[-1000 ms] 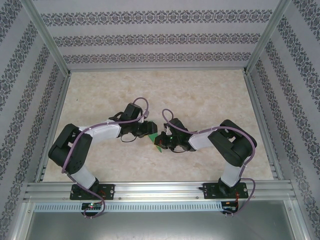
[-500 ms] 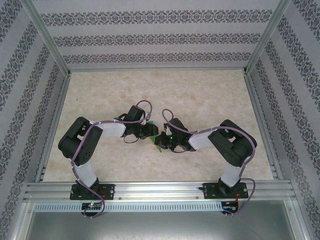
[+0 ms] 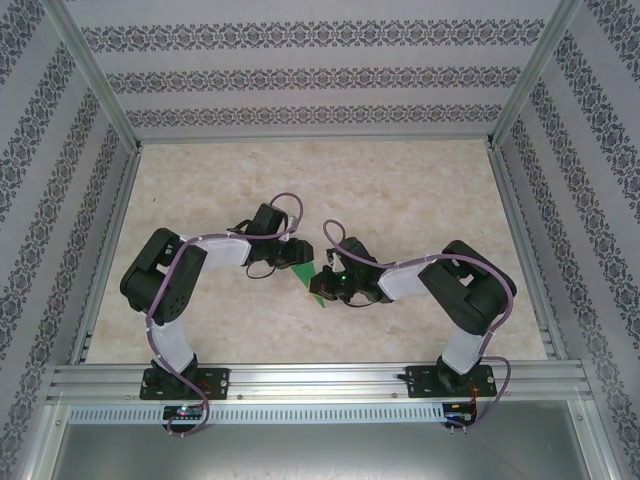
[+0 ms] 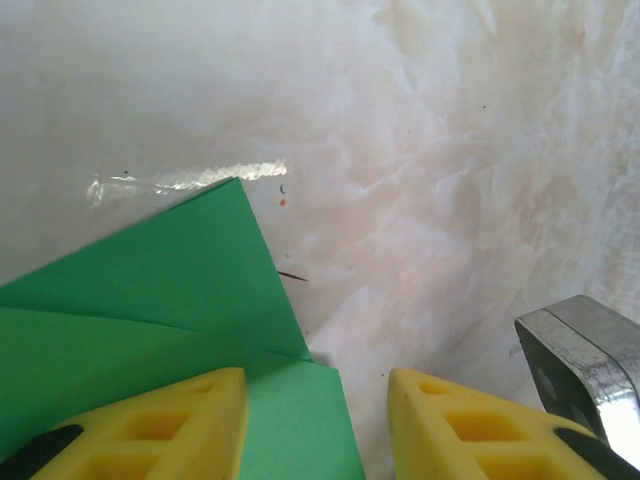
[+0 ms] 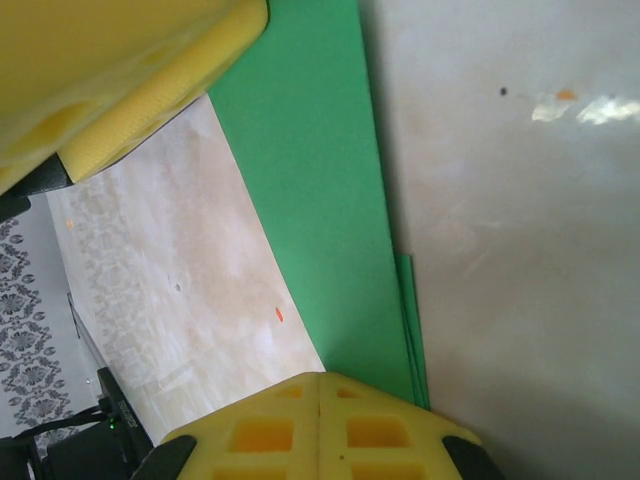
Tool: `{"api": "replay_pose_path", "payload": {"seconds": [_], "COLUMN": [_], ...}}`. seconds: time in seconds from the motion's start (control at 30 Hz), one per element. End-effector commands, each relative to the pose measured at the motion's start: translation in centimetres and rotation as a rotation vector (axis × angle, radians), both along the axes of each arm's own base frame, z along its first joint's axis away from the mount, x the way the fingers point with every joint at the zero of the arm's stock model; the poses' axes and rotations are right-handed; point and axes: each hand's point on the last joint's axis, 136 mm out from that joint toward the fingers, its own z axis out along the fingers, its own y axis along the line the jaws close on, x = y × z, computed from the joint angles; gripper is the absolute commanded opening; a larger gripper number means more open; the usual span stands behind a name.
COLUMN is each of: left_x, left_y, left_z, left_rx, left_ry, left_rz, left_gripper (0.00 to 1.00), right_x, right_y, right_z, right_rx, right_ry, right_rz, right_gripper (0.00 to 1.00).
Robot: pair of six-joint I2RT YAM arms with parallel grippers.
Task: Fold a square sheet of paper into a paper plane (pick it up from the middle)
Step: Fold the wing for the fifth time at the center of the table.
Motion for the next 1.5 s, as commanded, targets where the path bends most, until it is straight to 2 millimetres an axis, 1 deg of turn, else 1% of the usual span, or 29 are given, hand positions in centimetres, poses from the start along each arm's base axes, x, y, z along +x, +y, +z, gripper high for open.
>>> {"api": "replay_pose_path", "payload": {"seconds": [0.0, 0.07, 0.37, 0.67, 0.77, 0.97, 1.07, 1.17, 1.27, 1.33, 1.47], "left_x": [1.1, 1.4, 3.2, 4.3, 4.7, 6.0, 6.5, 6.9, 7.5, 7.9, 8.0], "left_y": [1.9, 2.2, 3.6, 4.7, 5.5, 6.7, 6.6, 6.9, 7.2, 7.3, 7.2], "left_z": [-1.9, -2.0, -1.4, -1.6, -1.8, -1.3, -0.7, -0.5, 0.3, 1.3, 4.6], "left_rx": [0.057, 0.042, 0.014, -0.014, -0.001, -0.009, -0.023, -0.005, -0.003, 0.001, -0.024], "left_ry": [-0.013, -0.012, -0.031, -0.051, -0.055, -0.063, -0.07, -0.078, -0.082, -0.098, -0.139], "left_rz": [0.014, 0.018, 0.028, 0.032, 0.057, 0.087, 0.078, 0.092, 0.098, 0.109, 0.115], "left_gripper": [0.43, 0.43, 0.43, 0.44, 0.44, 0.45, 0.45, 0.45, 0.46, 0.46, 0.47], "right_x": [-5.3, -5.4, -5.9, -6.0, -6.0, -6.0, -5.9, -5.8, -5.6, -5.5, -5.2], "right_y": [-5.2, -5.2, -5.5, -5.5, -5.5, -5.5, -5.5, -5.3, -5.2, -5.2, -4.9], "right_z": [-5.8, -5.8, -6.1, -6.1, -6.0, -6.0, -6.1, -6.0, -5.9, -5.9, -5.7], "right_rx": [-0.24, -0.24, -0.248, -0.244, -0.241, -0.242, -0.241, -0.238, -0.234, -0.233, -0.228], "right_ry": [0.209, 0.208, 0.221, 0.222, 0.221, 0.222, 0.221, 0.218, 0.215, 0.214, 0.205], "right_rz": [0.013, 0.015, 0.029, 0.033, 0.034, 0.034, 0.035, 0.034, 0.033, 0.033, 0.03], "right_gripper": [0.0, 0.0, 0.0, 0.0, 0.0, 0.0, 0.0, 0.0, 0.0, 0.0, 0.0]}}
